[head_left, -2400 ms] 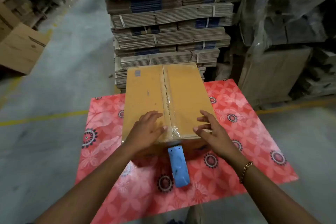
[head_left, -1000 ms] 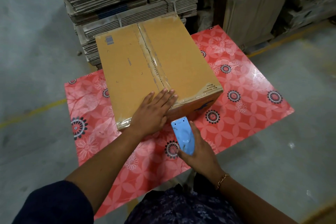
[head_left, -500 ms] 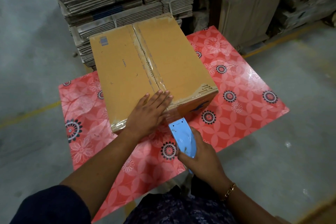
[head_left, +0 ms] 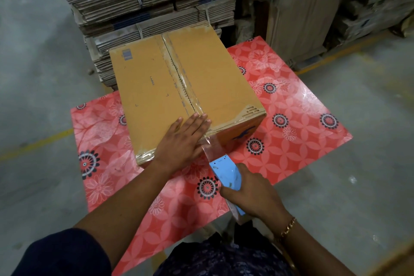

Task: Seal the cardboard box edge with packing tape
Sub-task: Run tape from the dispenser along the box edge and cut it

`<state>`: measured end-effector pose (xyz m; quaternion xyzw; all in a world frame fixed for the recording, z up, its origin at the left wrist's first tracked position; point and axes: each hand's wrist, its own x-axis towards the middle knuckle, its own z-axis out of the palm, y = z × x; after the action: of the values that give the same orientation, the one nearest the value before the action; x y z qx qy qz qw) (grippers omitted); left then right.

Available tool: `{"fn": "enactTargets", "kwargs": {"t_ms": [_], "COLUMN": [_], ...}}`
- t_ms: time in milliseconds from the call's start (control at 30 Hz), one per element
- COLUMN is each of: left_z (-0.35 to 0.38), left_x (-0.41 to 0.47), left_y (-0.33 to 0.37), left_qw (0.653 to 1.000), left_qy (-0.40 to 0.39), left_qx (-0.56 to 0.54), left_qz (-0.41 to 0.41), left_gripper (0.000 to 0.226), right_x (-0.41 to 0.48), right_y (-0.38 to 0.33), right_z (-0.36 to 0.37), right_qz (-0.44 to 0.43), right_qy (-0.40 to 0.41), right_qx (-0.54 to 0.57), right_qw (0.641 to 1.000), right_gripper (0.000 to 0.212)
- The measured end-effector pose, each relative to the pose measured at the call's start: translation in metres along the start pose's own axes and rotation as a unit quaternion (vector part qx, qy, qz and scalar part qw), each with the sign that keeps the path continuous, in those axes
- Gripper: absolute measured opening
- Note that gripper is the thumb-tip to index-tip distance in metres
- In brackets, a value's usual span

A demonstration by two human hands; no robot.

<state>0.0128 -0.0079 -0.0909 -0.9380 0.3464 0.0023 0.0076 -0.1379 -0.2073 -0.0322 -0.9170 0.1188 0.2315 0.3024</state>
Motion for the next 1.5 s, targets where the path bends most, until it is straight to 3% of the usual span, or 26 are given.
{"fn": "enactTargets", "kwargs": {"t_ms": [300,567,667,867,967,1167,1333,1500], "left_z": [0.0,0.0,-0.001,-0.002,-0.001,-0.001,-0.003,-0.004], "left_x": [0.001,0.0,-0.001,0.0,0.0,-0.001,-0.001,-0.001], "left_y": [0.001,0.001,0.001,0.003,0.002,0.001,0.001,0.0], "left_qw": [1.0,1.0,1.0,1.0,1.0,1.0,1.0,1.0], "left_qy": [0.014,0.01,0.007,-0.001,0.001,0.012,0.003,-0.003], "left_qx": [0.002,-0.003,-0.003,-0.018,-0.018,-0.021,-0.023,-0.021], "left_qz": [-0.003,0.001,0.004,-0.003,0.002,0.01,0.009,0.01], "left_gripper": [0.073,0.07,0.07,0.069,0.068,0.068,0.066,0.065], "right_x": [0.057,0.087,0.088,0.103,0.107,0.101,0.104,0.104], "right_y": [-0.047,-0.08,-0.092,-0.103,-0.109,-0.124,-0.123,-0.118], "right_z": [-0.048,-0.07,-0.077,-0.072,-0.078,-0.091,-0.088,-0.085], "right_qz": [0.042,0.012,-0.021,-0.002,0.006,-0.011,0.003,-0.001], "right_qy": [-0.147,-0.245,-0.284,-0.389,-0.401,-0.35,-0.374,-0.343], "right_qx": [-0.084,-0.156,-0.164,-0.17,-0.211,-0.225,-0.225,-0.249], "right_qw": [0.985,0.957,0.944,0.906,0.892,0.909,0.9,0.906], "right_gripper": [0.041,0.035,0.022,0.016,0.018,0.018,0.016,0.018]}}
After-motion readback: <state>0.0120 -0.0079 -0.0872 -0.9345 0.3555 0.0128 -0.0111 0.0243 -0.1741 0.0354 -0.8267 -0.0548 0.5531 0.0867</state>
